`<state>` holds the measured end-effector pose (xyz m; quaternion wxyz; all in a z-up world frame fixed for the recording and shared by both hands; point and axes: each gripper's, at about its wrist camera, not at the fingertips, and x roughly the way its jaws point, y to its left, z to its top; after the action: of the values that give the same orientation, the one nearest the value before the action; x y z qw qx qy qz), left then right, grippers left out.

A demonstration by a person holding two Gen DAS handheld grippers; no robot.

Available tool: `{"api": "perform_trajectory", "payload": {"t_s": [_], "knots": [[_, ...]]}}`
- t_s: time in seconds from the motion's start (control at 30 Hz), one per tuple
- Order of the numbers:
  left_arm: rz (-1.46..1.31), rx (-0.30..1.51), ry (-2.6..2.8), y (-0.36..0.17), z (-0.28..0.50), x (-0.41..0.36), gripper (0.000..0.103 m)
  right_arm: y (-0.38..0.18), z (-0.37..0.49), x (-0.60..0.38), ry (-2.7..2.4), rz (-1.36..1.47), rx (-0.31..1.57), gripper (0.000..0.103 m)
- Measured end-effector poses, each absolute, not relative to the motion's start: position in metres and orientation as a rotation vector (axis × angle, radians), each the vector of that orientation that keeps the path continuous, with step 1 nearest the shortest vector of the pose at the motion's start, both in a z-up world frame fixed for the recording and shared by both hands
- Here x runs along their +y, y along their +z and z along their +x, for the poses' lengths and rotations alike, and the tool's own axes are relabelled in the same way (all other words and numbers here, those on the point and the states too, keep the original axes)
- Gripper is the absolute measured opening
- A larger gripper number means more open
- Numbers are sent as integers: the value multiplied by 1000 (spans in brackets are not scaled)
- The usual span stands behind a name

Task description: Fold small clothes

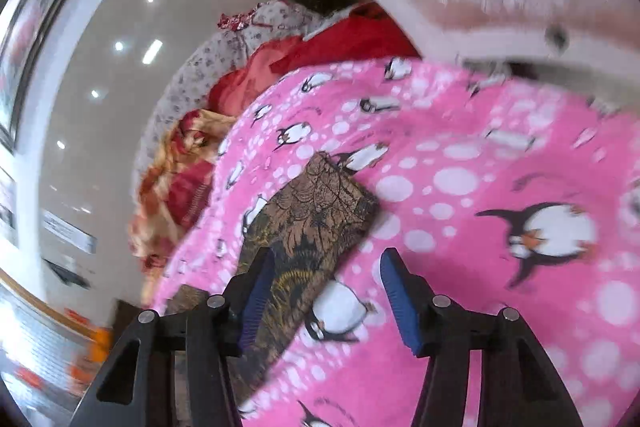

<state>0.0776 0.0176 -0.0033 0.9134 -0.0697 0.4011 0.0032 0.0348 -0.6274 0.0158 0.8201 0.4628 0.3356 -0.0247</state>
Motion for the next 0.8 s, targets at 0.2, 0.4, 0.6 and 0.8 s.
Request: {"api": "perform_trajectory", "payload": {"t_s": [0.2, 0.4, 0.6, 0.8], "knots": [[-151, 826, 4, -3, 78, 19, 70, 0, 59, -624, -38, 1023, 652, 41], [-154, 825, 2, -3, 78, 19, 70, 16, 64, -619, -49, 926, 615, 5], [-149, 826, 5, -3, 79, 18, 70, 115, 66, -576, 30, 726, 472, 5], [-200, 810, -8, 21, 75, 23, 70, 180, 89, -432, 397, 503, 479, 5]]}}
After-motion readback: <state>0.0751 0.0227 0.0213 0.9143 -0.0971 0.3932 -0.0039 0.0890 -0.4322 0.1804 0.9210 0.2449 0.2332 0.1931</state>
